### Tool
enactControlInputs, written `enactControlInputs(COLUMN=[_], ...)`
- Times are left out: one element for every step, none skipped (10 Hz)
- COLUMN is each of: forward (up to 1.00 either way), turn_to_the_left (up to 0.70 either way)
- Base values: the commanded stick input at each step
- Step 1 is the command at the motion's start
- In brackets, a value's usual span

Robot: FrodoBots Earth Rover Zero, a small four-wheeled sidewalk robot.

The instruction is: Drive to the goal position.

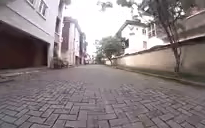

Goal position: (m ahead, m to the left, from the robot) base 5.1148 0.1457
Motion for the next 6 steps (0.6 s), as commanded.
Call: enactControlInputs(forward=[0.70, 0.70, 0.70, 0.70, 0.70, 0.70], turn_to_the_left=[0.00, 0.00, 0.00, 0.00, 0.00, 0.00])
